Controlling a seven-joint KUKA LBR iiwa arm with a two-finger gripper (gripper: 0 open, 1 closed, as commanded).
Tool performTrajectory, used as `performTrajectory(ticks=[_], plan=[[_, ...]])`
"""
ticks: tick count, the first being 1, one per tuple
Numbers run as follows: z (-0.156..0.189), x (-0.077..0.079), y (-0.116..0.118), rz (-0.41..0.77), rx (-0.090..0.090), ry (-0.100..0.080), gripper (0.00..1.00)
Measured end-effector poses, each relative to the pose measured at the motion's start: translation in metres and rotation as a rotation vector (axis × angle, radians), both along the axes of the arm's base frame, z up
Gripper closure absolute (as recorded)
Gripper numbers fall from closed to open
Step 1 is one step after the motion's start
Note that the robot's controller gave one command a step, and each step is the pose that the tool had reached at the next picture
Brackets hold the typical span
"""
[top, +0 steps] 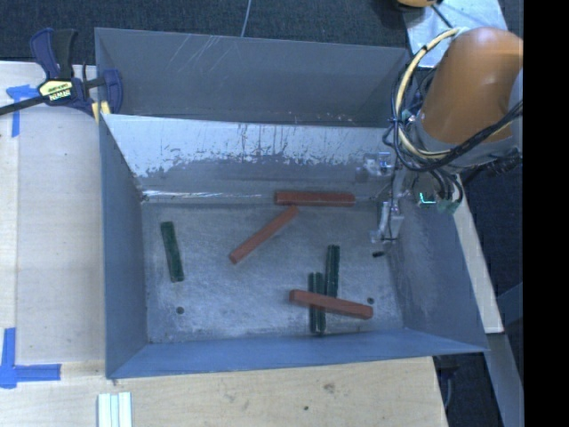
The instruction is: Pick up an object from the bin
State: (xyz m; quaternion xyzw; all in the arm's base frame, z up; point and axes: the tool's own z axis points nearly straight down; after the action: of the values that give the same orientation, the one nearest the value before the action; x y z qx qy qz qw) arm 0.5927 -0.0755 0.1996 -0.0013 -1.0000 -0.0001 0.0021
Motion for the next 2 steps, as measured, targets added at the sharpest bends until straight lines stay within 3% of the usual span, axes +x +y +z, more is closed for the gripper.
performTrajectory(ticks=[2], plan=[[-0.01, -0.001, 0.005, 0.073, -0.003, -0.013, 0.0]])
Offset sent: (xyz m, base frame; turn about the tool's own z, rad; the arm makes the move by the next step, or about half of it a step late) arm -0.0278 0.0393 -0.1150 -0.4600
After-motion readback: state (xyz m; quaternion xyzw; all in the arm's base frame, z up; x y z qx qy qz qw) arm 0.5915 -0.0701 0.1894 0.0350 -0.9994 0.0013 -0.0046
